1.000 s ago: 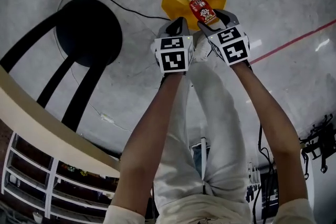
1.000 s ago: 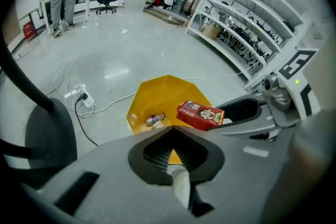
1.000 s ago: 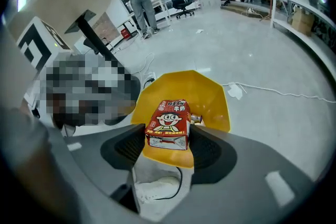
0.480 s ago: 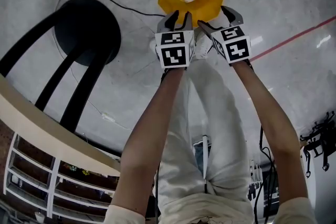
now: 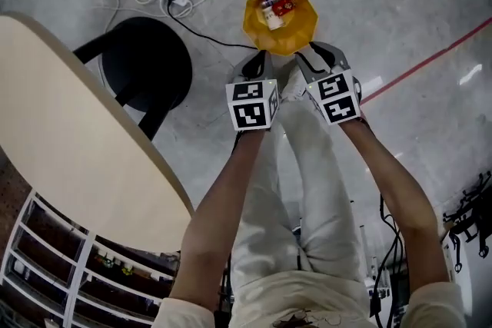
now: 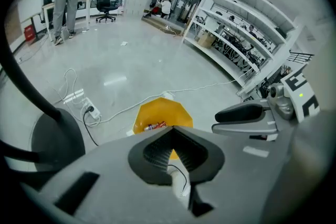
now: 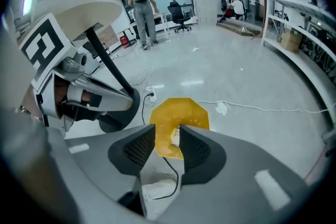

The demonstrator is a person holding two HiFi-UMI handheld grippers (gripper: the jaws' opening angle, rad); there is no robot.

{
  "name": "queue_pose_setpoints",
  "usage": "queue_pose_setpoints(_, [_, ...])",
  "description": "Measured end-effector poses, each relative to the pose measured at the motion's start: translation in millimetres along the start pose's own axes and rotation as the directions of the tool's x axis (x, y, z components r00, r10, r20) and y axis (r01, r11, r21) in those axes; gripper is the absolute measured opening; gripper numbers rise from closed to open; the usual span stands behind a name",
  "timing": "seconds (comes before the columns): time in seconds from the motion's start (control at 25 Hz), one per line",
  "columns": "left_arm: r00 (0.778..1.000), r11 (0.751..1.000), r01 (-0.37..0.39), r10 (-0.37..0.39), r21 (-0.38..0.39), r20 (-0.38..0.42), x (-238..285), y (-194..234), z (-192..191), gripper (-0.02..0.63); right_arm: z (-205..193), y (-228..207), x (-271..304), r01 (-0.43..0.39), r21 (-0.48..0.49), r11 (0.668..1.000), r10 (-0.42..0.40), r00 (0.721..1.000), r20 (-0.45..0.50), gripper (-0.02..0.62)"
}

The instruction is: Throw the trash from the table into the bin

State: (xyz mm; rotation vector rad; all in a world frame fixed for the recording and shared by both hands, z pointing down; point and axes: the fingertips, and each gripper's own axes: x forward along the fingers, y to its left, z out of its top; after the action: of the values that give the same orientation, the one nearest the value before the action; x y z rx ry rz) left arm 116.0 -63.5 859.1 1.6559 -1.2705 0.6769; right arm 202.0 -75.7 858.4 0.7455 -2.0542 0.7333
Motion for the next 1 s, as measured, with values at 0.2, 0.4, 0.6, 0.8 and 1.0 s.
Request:
queue_pose_setpoints(0.2, [0.999, 1.0, 0.028, -0.028, 0.006, 0.037, -58.1, -20.5, 25.7, 0.008, 33.6, 23.8, -50.8, 0.007, 0.021, 1.0, -0.008, 0.999, 0.037, 0.119])
queue_pose_setpoints(0.4, [0.994, 0.997, 0.07, -0.071, 0.017, 0.079, -105.8, -39.1, 48.4, 0.008, 70.4, 42.2, -101.1, 0.03, 0.052, 0.998, -0.036, 0.994, 0.099, 0.081])
queue_pose_setpoints(0.6, [0.981, 0.993, 0.119, -0.12, 0.016, 0.153, -171.2, -63.4, 75.2, 0.008, 107.3, 69.5, -156.5, 0.042, -0.018, 0.999, -0.039, 0.989, 0.144, 0.064])
queue_pose_setpoints(0.8, [0.958, 0.985, 0.158, -0.169, 0.068, 0.23, -266.7, -83.8, 107.9, 0.008, 150.9, 115.3, -231.1, 0.026, -0.06, 0.998, -0.014, 0.98, 0.197, 0.034])
queue_pose_setpoints(1.0, [0.917, 0.976, 0.166, -0.205, 0.139, 0.341, -367.8, -102.9, 138.0, 0.008, 189.6, 170.0, -317.2, -0.017, -0.085, 0.996, 0.04, 0.958, 0.283, 0.008])
